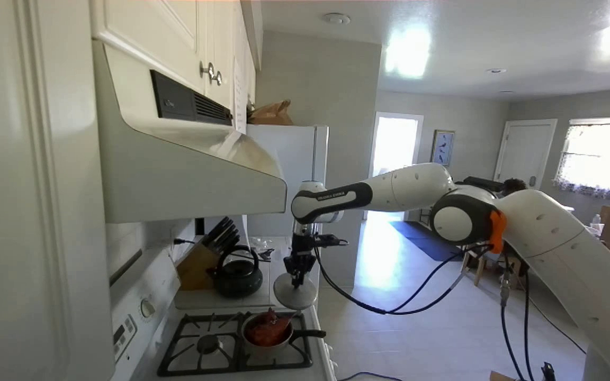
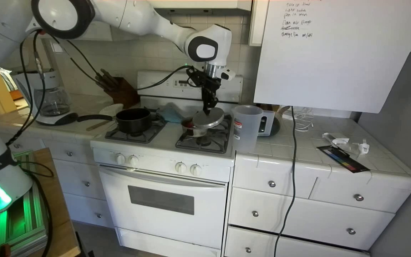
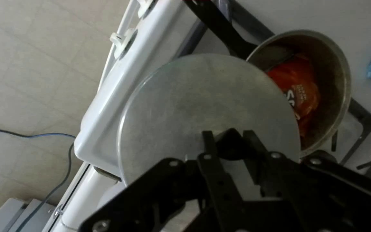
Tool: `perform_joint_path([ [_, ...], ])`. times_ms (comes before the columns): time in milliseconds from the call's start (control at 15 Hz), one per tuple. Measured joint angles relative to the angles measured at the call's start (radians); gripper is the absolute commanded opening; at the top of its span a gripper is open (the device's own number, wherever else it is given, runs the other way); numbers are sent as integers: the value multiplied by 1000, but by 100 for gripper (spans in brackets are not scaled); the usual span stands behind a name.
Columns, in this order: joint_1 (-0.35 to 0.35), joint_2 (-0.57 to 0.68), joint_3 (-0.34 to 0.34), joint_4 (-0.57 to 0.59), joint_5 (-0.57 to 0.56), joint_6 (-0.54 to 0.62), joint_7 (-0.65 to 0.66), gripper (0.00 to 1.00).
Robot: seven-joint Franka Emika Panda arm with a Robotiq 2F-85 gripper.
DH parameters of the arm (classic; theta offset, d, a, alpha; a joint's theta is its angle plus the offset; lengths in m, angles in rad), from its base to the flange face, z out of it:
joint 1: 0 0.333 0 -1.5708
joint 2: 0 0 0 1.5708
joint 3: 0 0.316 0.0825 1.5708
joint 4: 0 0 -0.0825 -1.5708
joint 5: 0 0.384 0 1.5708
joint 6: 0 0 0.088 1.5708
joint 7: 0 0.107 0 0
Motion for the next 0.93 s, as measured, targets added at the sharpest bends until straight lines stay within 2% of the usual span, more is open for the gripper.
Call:
perform_joint_path([
  [533, -46, 154, 115, 260, 128, -101, -2, 7],
  [933, -60, 244, 166, 395, 151, -224, -12, 7],
])
